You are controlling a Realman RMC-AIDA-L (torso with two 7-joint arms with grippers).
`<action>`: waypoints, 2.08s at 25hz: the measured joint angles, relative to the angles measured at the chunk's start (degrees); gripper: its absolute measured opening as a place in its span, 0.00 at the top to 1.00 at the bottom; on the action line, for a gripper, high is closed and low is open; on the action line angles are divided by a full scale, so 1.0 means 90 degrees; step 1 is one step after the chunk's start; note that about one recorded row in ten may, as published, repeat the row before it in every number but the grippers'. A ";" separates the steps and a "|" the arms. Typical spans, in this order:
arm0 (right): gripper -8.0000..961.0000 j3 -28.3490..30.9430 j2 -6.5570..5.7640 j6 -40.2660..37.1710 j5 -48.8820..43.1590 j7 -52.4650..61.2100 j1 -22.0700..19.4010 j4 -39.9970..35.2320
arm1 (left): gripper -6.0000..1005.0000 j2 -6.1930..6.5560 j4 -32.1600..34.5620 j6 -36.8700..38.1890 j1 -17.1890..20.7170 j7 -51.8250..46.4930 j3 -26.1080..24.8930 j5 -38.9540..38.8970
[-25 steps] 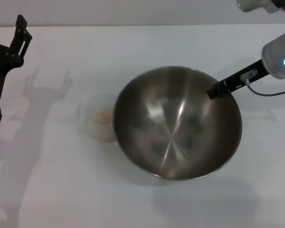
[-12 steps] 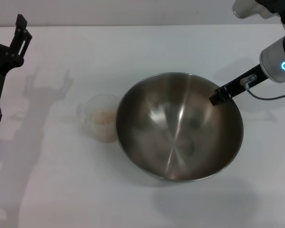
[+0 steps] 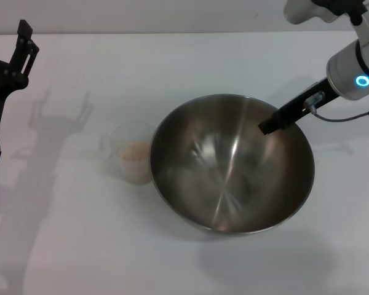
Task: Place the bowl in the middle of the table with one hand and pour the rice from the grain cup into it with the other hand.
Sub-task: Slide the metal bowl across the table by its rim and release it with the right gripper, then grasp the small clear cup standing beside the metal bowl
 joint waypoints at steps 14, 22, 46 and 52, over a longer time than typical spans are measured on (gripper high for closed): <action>0.57 -0.0215 0.0001 -0.0020 -0.0360 -0.0015 0.0141 -0.0994 | 0.21 0.0015 -0.0028 0.0452 0.0364 0.0000 0.0004 0.0010; 0.57 -0.0459 0.0030 -0.1438 -0.0379 -0.0296 -0.0533 -0.2148 | 0.21 0.0020 0.0000 0.0461 0.0410 0.0000 -0.0017 0.0011; 0.57 -0.3433 0.0068 -1.7571 -0.0899 0.2434 -0.2495 0.3992 | 0.21 0.0015 0.0147 0.0190 0.0530 0.0000 0.0178 0.0052; 0.57 -0.3145 0.0051 -1.8100 -0.0556 0.3302 -0.2300 0.5629 | 0.22 0.0015 0.0320 0.0188 0.0695 0.0000 0.0748 0.0058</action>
